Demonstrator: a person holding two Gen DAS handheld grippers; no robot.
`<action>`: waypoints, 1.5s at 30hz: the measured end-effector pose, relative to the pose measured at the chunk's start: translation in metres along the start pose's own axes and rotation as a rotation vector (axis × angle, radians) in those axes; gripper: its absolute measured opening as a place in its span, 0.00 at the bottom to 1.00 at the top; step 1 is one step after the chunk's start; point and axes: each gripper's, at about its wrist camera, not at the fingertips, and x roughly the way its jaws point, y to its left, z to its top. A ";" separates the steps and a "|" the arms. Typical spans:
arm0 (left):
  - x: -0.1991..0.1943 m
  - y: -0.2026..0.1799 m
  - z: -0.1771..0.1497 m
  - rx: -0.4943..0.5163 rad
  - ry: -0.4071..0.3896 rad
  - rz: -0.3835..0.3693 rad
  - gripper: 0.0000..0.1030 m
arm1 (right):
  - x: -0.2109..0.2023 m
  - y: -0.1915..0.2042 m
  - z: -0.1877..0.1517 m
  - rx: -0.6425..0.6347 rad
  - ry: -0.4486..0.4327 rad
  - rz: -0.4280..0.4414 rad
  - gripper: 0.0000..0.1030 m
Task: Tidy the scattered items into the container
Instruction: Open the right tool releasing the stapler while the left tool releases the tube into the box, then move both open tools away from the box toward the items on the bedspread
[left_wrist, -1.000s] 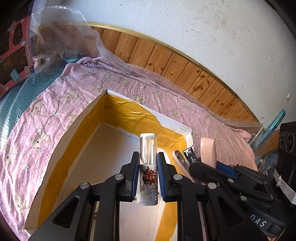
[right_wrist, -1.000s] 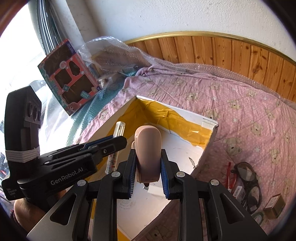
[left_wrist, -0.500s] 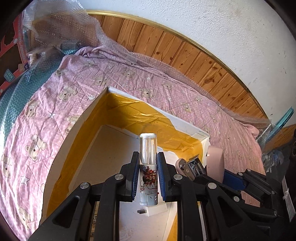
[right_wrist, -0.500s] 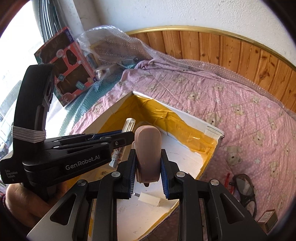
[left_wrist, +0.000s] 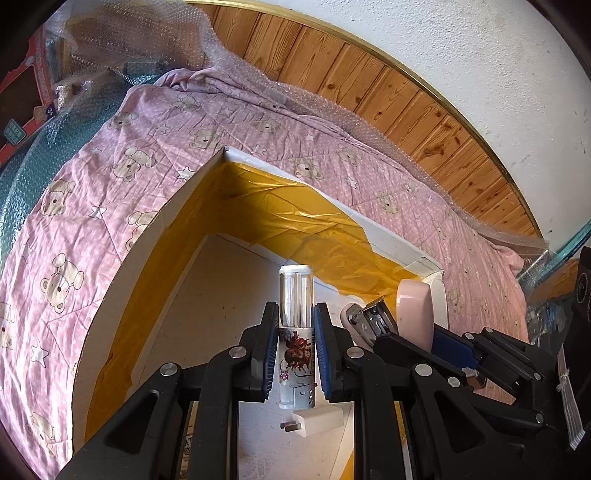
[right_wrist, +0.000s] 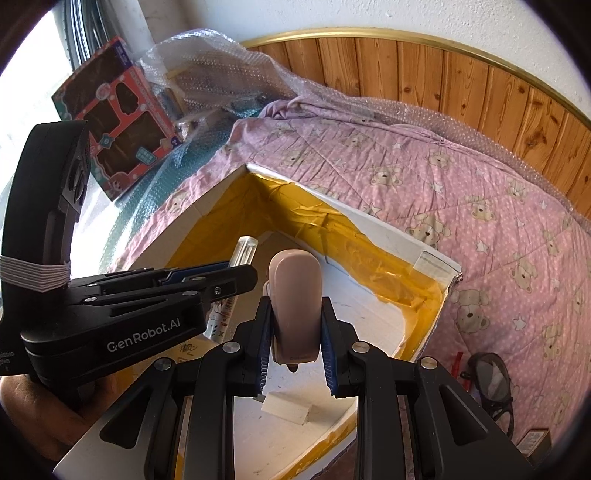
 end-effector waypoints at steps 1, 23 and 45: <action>0.000 0.001 0.000 -0.006 -0.001 0.001 0.19 | 0.002 0.001 0.000 -0.005 0.006 0.001 0.25; -0.031 -0.030 -0.011 0.079 -0.089 0.045 0.22 | -0.062 0.000 -0.051 0.055 -0.084 0.015 0.27; -0.085 -0.115 -0.084 0.242 -0.221 -0.100 0.23 | -0.139 -0.029 -0.149 0.096 -0.149 0.114 0.27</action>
